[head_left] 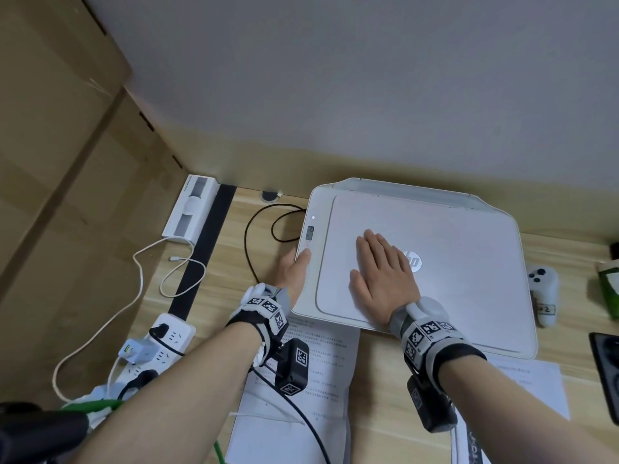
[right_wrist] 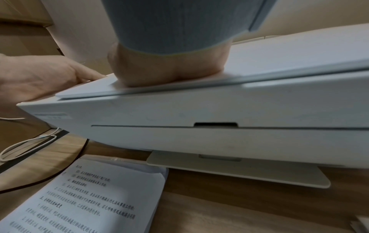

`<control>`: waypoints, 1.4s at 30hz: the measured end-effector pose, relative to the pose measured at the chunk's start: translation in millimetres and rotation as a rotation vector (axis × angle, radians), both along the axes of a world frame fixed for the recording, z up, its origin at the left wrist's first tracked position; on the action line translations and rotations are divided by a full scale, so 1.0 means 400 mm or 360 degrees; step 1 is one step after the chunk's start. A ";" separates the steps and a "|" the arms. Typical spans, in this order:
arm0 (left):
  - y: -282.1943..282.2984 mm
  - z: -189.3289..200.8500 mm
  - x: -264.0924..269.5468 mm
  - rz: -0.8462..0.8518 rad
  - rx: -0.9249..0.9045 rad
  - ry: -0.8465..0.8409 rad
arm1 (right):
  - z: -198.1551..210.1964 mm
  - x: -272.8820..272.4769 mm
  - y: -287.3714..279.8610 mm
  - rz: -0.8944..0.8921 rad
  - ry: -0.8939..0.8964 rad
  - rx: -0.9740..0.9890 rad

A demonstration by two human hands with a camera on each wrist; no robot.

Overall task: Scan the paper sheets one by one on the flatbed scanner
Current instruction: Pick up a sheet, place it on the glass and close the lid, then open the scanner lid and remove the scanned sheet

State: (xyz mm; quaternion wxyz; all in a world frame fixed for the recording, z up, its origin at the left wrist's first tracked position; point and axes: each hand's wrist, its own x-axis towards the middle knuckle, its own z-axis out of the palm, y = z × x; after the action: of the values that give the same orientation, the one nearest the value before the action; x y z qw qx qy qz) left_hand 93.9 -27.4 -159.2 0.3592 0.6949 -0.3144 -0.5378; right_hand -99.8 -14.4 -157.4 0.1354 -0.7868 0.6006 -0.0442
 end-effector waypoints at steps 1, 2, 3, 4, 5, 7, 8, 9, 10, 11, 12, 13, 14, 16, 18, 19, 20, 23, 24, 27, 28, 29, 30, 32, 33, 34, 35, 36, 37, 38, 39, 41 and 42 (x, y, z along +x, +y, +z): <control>0.001 0.002 0.000 0.0000 -0.0012 0.0004 | 0.002 -0.001 -0.001 0.0004 0.0002 0.0007; 0.001 0.009 -0.001 -0.0011 -0.0027 -0.0021 | 0.004 -0.001 0.001 0.0001 0.0006 0.0006; 0.000 0.016 -0.001 -0.0035 -0.0031 -0.0064 | 0.011 -0.002 0.003 0.0001 0.0007 0.0005; -0.004 0.010 0.000 -0.0043 -0.0014 -0.0086 | 0.010 0.000 0.001 0.0010 0.0013 0.0027; -0.007 0.003 0.002 -0.0051 0.0020 -0.0068 | 0.010 0.001 0.001 0.0017 0.0022 0.0047; -0.020 0.017 0.008 -0.0087 0.0117 -0.0002 | 0.029 -0.002 0.004 0.0028 0.0022 0.0091; -0.029 0.037 0.006 -0.0133 0.0154 0.0005 | 0.047 -0.008 -0.002 0.0047 0.0009 0.0138; -0.037 0.044 0.010 -0.0197 0.0168 -0.0067 | 0.055 -0.013 -0.008 0.0088 -0.0002 0.0212; -0.043 0.067 0.008 -0.0267 0.0106 -0.0222 | 0.074 -0.024 -0.010 0.0129 0.0000 0.0258; -0.051 0.088 0.006 -0.0329 -0.0027 -0.0459 | 0.091 -0.040 -0.013 0.0176 0.0033 0.0291; -0.058 0.108 0.002 -0.0388 -0.0196 -0.0680 | 0.098 -0.056 -0.014 0.0215 0.0069 0.0320; -0.062 0.129 -0.010 -0.0494 -0.0398 -0.0845 | 0.107 -0.080 -0.009 0.0221 0.0102 0.0307; -0.062 0.146 -0.026 -0.0671 -0.0569 -0.0932 | 0.114 -0.110 0.003 0.0195 0.0119 0.0290; -0.058 0.164 -0.065 -0.1142 -0.0694 -0.1037 | 0.125 -0.174 0.041 0.0073 0.0148 0.0269; -0.045 0.150 -0.093 -0.1644 -0.0638 -0.1164 | 0.128 -0.226 0.076 -0.0058 0.0179 0.0271; -0.035 0.136 -0.106 -0.1864 -0.0591 -0.1246 | 0.133 -0.250 0.095 -0.0120 0.0186 0.0301; -0.023 0.121 -0.108 -0.2047 -0.0547 -0.1344 | 0.132 -0.263 0.107 -0.0153 0.0193 0.0321; 0.021 0.101 -0.135 -0.2326 -0.0532 -0.1607 | 0.141 -0.311 0.157 -0.0215 0.0202 0.0348; 0.031 0.100 -0.139 -0.2327 -0.0543 -0.1681 | 0.143 -0.319 0.170 -0.0220 0.0190 0.0349; 0.039 0.102 -0.144 -0.2352 -0.0605 -0.1845 | 0.145 -0.332 0.197 -0.0242 0.0160 0.0352; 0.037 0.102 -0.146 -0.2403 -0.0612 -0.1883 | 0.147 -0.333 0.204 -0.0256 0.0148 0.0353; 0.035 0.101 -0.142 -0.2436 -0.0608 -0.1917 | 0.146 -0.330 0.204 -0.0260 0.0135 0.0351; 0.035 0.100 -0.141 -0.2451 -0.0605 -0.1950 | 0.143 -0.327 0.206 -0.0266 0.0123 0.0346; 0.041 0.098 -0.144 -0.2458 -0.0633 -0.2003 | 0.140 -0.321 0.212 -0.0284 0.0111 0.0335; 0.047 0.101 -0.147 -0.2471 -0.0665 -0.2030 | 0.137 -0.317 0.215 -0.0292 0.0109 0.0320; 0.054 0.107 -0.152 -0.2490 -0.0713 -0.2058 | 0.137 -0.313 0.217 -0.0302 0.0104 0.0305; 0.061 0.115 -0.158 -0.2509 -0.0769 -0.2091 | 0.138 -0.310 0.218 -0.0312 0.0096 0.0294; 0.068 0.125 -0.163 -0.2532 -0.0840 -0.2126 | 0.139 -0.306 0.220 -0.0316 0.0086 0.0289; 0.077 0.136 -0.169 -0.2556 -0.0909 -0.2152 | 0.142 -0.302 0.222 -0.0315 0.0078 0.0287; 0.086 0.144 -0.175 -0.2563 -0.0974 -0.2170 | 0.146 -0.301 0.224 -0.0306 0.0071 0.0286; 0.095 0.148 -0.179 -0.2558 -0.1029 -0.2181 | 0.154 -0.300 0.227 -0.0285 0.0069 0.0281; 0.099 0.154 -0.175 -0.2555 -0.1132 -0.2161 | 0.174 -0.297 0.223 -0.0235 0.0068 0.0245; 0.091 0.162 -0.168 -0.2549 -0.1217 -0.2130 | 0.192 -0.297 0.217 -0.0222 0.0065 0.0199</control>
State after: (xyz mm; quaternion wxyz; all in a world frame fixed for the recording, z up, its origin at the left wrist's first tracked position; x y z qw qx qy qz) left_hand 26.8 9.2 -94.6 -0.1435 0.2846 -0.9478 0.0014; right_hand -218.4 72.5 -80.6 0.1686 -0.7337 0.6582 0.0003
